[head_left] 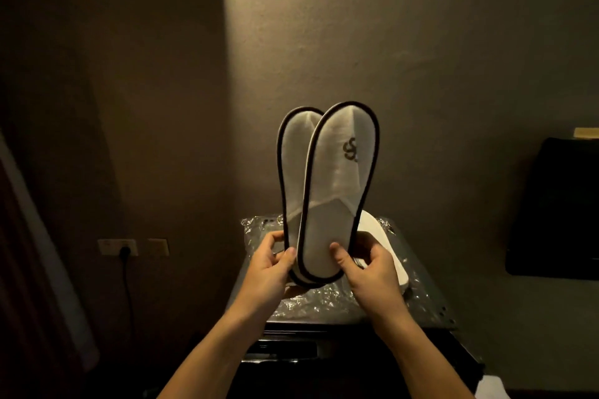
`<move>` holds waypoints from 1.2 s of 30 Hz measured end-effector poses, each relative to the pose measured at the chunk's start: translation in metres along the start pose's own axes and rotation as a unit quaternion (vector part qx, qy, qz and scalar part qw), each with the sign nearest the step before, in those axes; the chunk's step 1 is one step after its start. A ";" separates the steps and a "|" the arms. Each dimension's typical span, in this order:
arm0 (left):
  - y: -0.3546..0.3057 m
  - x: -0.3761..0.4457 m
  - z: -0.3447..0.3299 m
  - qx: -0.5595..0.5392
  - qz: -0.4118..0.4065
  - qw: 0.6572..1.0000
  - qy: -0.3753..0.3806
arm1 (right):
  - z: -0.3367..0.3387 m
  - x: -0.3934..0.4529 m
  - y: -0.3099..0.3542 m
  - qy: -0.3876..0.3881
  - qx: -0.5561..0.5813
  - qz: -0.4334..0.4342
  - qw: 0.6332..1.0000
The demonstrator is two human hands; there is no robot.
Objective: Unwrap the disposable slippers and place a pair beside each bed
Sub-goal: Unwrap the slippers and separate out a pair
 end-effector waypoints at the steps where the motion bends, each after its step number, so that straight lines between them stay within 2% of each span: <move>1: -0.002 0.000 0.000 -0.005 0.007 1.000 0.000 | 0.000 0.000 0.002 0.005 0.000 0.007 1.000; 7: 0.000 -0.005 -0.007 -0.032 0.064 0.997 0.031 | -0.004 -0.003 0.005 0.055 0.076 0.004 0.996; 11: 0.002 -0.012 -0.012 -0.056 0.074 0.994 0.054 | -0.006 -0.002 0.001 0.066 0.086 -0.012 0.994; 15: 0.004 -0.011 -0.018 -0.011 -0.025 1.000 0.008 | -0.010 -0.001 -0.001 0.053 0.085 -0.008 0.995; 18: 0.002 -0.010 -0.016 -0.070 -0.052 0.996 -0.035 | -0.003 0.001 -0.002 -0.013 0.019 0.029 0.999; 23: 0.006 -0.010 -0.005 -0.186 0.011 0.980 -0.068 | 0.018 0.004 -0.005 -0.060 0.006 0.054 0.997; 28: 0.012 -0.014 0.005 -0.183 0.069 0.980 -0.040 | 0.025 0.001 -0.002 -0.046 0.003 0.051 0.998; 36: 0.007 -0.027 0.005 -0.190 0.075 0.979 0.004 | 0.028 -0.007 0.006 0.000 0.006 0.029 1.000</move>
Point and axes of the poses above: each hand's wrist, its own x-axis towards the middle knuckle, its own z-axis out of the back of the hand, y = z × x, the point moved 3 cm from there along x, towards the middle knuckle, and after that the axes turned 1 degree about -x, right-handed, at the moved point
